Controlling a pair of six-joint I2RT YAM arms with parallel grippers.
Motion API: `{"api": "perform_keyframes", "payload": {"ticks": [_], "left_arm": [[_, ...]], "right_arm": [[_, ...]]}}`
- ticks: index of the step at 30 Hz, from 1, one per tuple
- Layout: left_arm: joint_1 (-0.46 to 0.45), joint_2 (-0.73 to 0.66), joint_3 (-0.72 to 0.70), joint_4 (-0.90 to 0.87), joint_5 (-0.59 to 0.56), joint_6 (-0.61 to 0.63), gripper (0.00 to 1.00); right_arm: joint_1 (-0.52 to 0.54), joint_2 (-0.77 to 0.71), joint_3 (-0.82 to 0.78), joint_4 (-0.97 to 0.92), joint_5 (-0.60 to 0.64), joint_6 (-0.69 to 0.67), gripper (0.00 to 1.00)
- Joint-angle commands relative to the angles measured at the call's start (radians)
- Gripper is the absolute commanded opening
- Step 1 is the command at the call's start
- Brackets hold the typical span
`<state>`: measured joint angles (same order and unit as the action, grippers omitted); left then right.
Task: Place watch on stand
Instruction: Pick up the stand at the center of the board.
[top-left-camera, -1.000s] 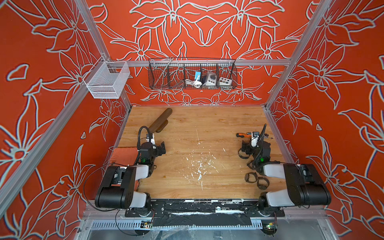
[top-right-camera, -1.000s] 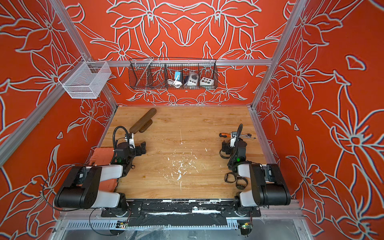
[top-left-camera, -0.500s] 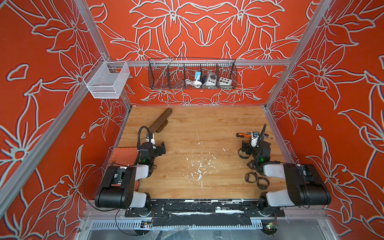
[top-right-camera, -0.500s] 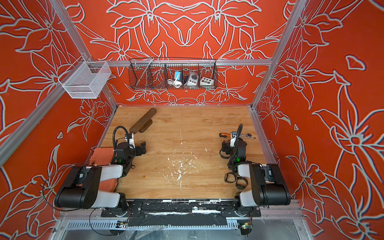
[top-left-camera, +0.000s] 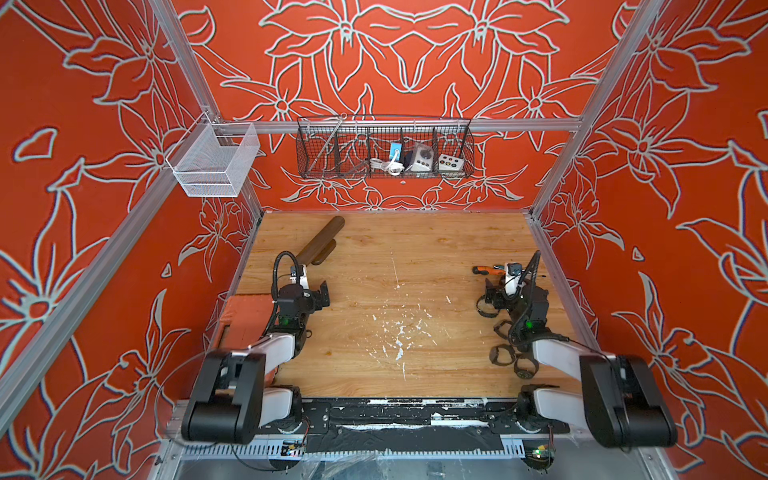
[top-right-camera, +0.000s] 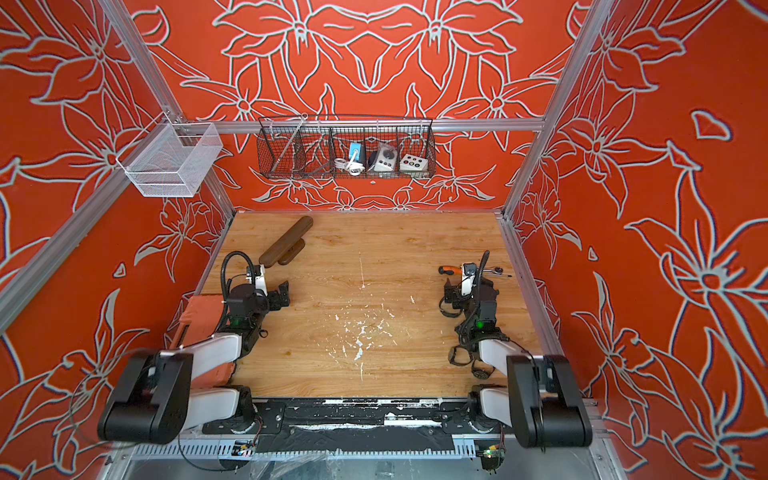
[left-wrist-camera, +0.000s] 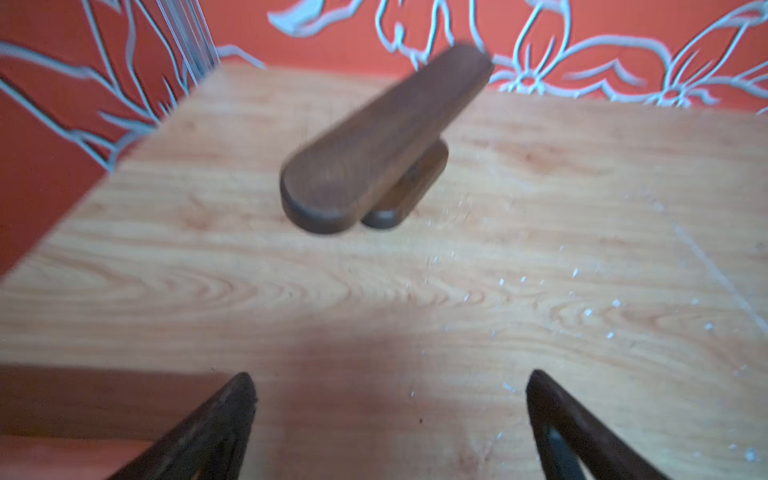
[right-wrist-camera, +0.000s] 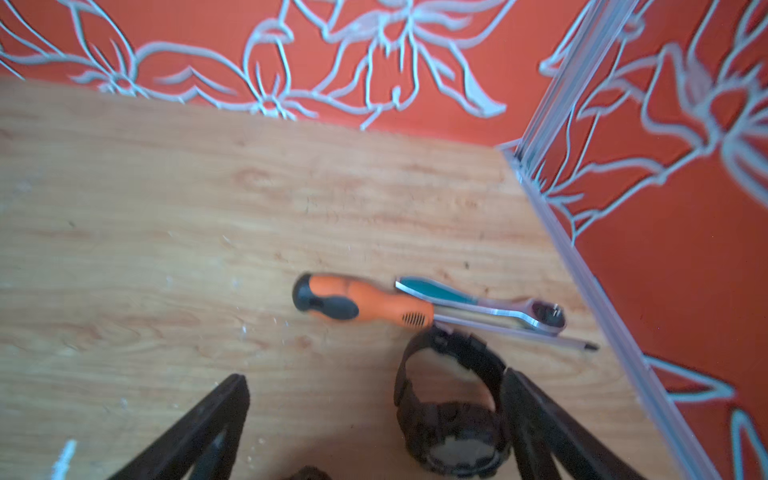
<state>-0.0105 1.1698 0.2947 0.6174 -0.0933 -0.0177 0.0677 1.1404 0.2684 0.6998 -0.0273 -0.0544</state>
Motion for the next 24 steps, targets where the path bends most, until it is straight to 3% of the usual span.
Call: {"api": "perform_keyframes", "payload": {"ticks": [1,3,6,7,10,11,14,17,20,24], "left_arm": [[-0.036,-0.153,0.006,-0.084,-0.089,0.024,0.99],[-0.045,-0.242,0.035,-0.166,-0.161,-0.072,0.99],[-0.045,-0.298,0.161,-0.452,-0.396,-0.428,0.99],[-0.044,-0.292,0.202,-0.513,-0.412,-0.489,0.99],[-0.032,-0.232,0.203,-0.435,-0.369,-0.611,0.99],[-0.015,-0.21,0.188,-0.39,-0.324,-0.667,0.99],[0.011,-0.114,0.221,-0.275,-0.128,-0.583,0.99],[0.007,0.029,0.446,-0.455,-0.063,-0.449,0.99],[0.004,0.196,0.718,-0.726,-0.134,-0.387,0.99],[0.001,0.404,1.005,-0.858,-0.048,-0.199,0.99]], "right_arm": [[0.023,-0.161,0.077,-0.214,0.084,0.092,0.98],[0.026,-0.246,0.163,-0.414,0.122,0.217,0.98],[0.024,-0.321,0.3,-0.666,0.143,0.356,0.98],[0.024,-0.338,0.335,-0.728,0.143,0.396,0.98],[0.021,-0.394,0.379,-0.87,0.176,0.556,0.98],[0.019,-0.421,0.378,-0.874,0.125,0.537,0.98],[0.02,-0.482,0.346,-0.838,0.009,0.523,0.98],[0.02,-0.493,0.344,-0.875,-0.064,0.514,0.98],[0.021,-0.477,0.344,-0.911,-0.122,0.515,0.97],[0.023,-0.465,0.324,-0.928,-0.184,0.531,0.97]]}}
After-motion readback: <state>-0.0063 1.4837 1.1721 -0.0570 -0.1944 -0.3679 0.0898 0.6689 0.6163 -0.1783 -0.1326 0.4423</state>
